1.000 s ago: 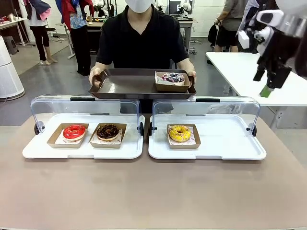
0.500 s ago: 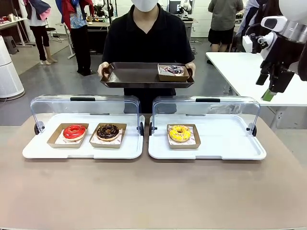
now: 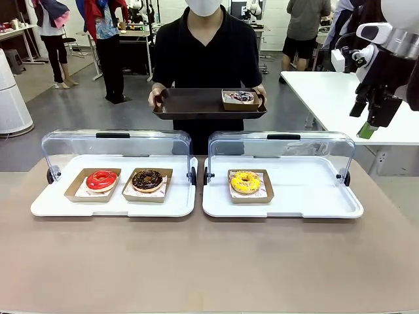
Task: Provide the desired donut to the person.
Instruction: Pick up and lift the Paper togo box containing the Donut pointed at by the person.
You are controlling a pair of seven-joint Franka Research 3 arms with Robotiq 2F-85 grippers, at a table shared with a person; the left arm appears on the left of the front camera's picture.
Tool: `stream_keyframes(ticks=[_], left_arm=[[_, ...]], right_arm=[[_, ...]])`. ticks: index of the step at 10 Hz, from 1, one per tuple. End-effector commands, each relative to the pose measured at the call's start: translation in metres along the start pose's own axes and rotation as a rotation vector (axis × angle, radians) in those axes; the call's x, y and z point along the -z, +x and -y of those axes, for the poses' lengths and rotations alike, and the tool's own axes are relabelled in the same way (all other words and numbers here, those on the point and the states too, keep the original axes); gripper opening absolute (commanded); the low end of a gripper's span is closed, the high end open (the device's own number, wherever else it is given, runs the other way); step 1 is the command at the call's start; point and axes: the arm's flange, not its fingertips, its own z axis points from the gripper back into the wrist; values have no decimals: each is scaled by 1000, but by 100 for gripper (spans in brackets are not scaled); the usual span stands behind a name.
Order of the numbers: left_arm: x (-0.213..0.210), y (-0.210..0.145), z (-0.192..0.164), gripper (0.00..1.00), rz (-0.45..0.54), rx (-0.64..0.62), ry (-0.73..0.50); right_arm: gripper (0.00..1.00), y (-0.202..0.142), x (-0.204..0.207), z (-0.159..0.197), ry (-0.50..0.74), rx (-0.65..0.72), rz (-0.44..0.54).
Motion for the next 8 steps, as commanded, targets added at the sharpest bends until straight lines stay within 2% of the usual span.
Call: stream_keyframes(ticks=[1,6,7,8], left_arm=[[-1,0,1,100,5,4,-1],[-1,0,1,100,5,4,-1],[-1,0,1,100,5,4,-1],[-1,0,1,100,5,4,-1]], right_arm=[[100,-2,1,-1,6,-3,-1],[100,0,0,0,0,0,0],[100,-15,-19,-6,18,-1,200],[100,-42,-27,3,21,66,348]])
